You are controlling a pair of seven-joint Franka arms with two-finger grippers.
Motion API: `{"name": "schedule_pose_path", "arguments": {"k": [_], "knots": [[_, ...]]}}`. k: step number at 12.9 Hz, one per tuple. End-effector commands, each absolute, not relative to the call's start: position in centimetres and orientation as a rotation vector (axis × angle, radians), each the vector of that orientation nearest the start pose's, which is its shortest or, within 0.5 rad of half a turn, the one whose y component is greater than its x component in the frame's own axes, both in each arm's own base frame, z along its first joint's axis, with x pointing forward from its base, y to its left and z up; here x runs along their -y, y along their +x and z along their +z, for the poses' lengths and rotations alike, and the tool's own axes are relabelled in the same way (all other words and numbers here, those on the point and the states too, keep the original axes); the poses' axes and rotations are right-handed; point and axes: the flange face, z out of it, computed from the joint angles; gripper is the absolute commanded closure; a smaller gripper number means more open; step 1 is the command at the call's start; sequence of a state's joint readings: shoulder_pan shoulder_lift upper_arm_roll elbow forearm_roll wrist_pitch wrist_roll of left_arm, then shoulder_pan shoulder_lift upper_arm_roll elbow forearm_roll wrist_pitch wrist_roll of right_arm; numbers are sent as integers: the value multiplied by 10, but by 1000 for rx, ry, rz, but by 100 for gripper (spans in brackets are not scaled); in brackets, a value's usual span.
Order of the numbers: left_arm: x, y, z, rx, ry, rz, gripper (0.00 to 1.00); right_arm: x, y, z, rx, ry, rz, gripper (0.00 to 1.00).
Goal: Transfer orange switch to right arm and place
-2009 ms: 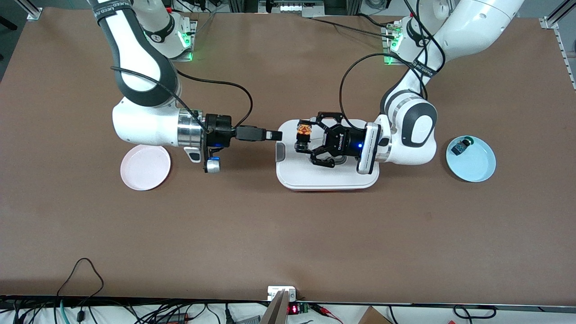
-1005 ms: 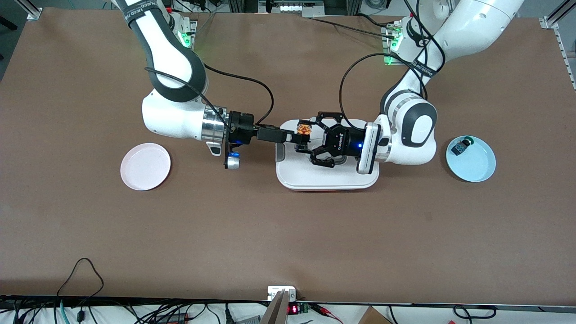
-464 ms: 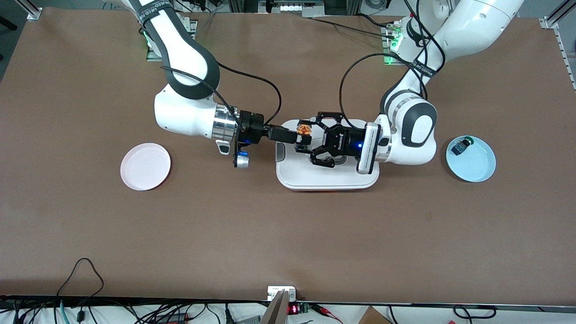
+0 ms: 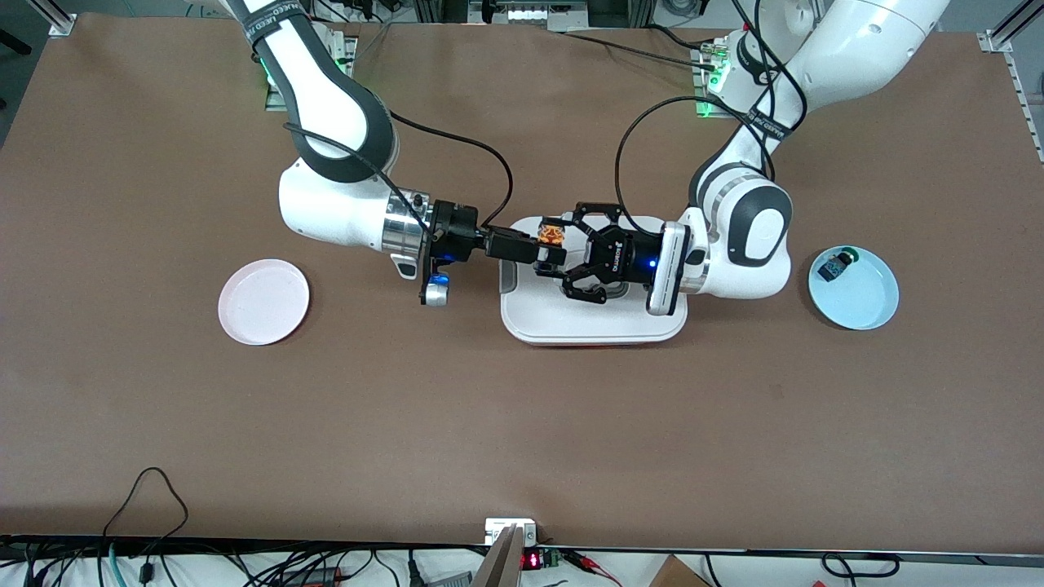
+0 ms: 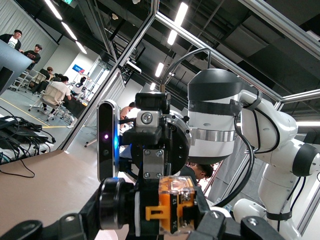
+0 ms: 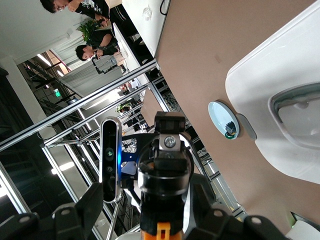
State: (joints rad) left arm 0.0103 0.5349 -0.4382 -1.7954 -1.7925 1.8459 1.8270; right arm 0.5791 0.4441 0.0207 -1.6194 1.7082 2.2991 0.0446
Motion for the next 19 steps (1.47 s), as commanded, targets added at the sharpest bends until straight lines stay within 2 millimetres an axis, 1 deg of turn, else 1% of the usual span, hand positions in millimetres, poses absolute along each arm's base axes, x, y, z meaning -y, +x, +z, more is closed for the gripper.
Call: {"name": "schedule_pose_path", "arguments": {"k": [1,4,6,10,11,12,13,14,17,19], "knots": [[320,592,342,703,1231,866,51,-422,579,415,-563,-1687,289,21],[320,592,342,702,1231,865,51,-421,579,415,-563,-1687,287,36],[321,592,342,702,1230,862,51,-420,580,414,-559,-1688,286,52],[321,592,343,698,1232,857,50,-420,580,414,-555,-1689,280,66],[321,592,344,699,1231,858,49,-420,580,414,-553,-1689,278,74],[321,592,344,701,1231,857,43,-419,581,414,-550,-1690,276,82],[321,592,344,701,1231,857,40,-417,582,414,-546,-1694,271,92],[321,592,344,696,1232,854,37,-416,583,413,-543,-1697,267,98],[321,591,344,694,1230,851,31,-415,584,412,-541,-1696,262,100],[324,589,344,683,1228,831,0,-414,584,412,-542,-1697,262,100]]}}
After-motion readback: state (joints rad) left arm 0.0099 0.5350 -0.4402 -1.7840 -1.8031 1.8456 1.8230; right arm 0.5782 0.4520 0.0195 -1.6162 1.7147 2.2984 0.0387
